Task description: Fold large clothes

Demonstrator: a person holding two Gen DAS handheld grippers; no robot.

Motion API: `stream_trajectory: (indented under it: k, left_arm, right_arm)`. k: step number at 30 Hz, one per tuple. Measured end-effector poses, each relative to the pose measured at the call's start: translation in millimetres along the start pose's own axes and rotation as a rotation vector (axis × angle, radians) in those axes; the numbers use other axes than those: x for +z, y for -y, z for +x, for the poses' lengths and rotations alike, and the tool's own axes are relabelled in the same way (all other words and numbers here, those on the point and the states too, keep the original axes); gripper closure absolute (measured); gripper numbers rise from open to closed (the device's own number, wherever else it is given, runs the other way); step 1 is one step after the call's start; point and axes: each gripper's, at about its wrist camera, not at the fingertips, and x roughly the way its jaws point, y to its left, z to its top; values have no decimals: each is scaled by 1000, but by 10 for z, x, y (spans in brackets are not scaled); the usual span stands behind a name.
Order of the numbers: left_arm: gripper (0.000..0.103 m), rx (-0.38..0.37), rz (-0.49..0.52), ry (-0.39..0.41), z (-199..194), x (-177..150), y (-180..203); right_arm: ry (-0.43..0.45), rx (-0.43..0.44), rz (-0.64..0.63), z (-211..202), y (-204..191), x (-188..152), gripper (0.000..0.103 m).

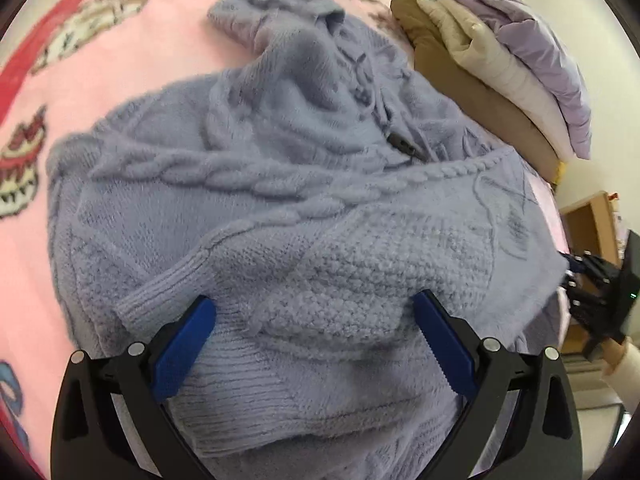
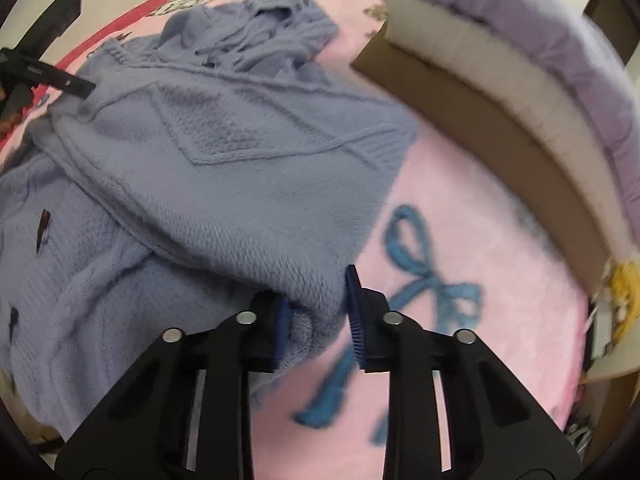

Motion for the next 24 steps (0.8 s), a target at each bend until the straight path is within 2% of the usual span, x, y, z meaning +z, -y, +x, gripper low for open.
stream_trajectory:
  k: [3, 5, 7, 9, 10, 13, 15, 19, 21, 24]
  left_arm:
    - [5, 29, 0, 29, 46, 1, 36]
    - [5, 51, -11, 19, 126, 14, 26]
    - [5, 72, -18, 15, 176, 45, 43]
    - [5, 90, -19, 9, 200, 63, 71]
    - [5, 91, -20, 15, 194, 52, 75]
    - [5, 90, -17, 30, 160, 15, 85]
    - [5, 92, -19, 37, 135, -6, 93]
    - [5, 98, -16, 39, 128, -24, 98]
    - [5, 102, -12, 34, 134, -16, 105]
    - [5, 106, -8, 24, 138, -11, 115]
  right_arm:
    - [-41, 38, 22, 197, 147, -131, 81]
    - [-137, 95, 69, 563, 262, -257, 81]
    - [-115, 132, 108, 612, 326, -284, 79]
    - [-59, 169, 160, 468, 385, -294, 70]
    - [-4, 208, 210, 302, 424, -348, 63]
    - [80, 279, 309, -97, 451, -563, 41]
    - [80, 340, 311, -298, 333, -746, 41]
    - [20, 413, 309, -308, 106, -978, 58]
    - [18, 442, 361, -258, 60, -1014, 58]
    - [74, 512, 494, -231, 179, -1110, 58]
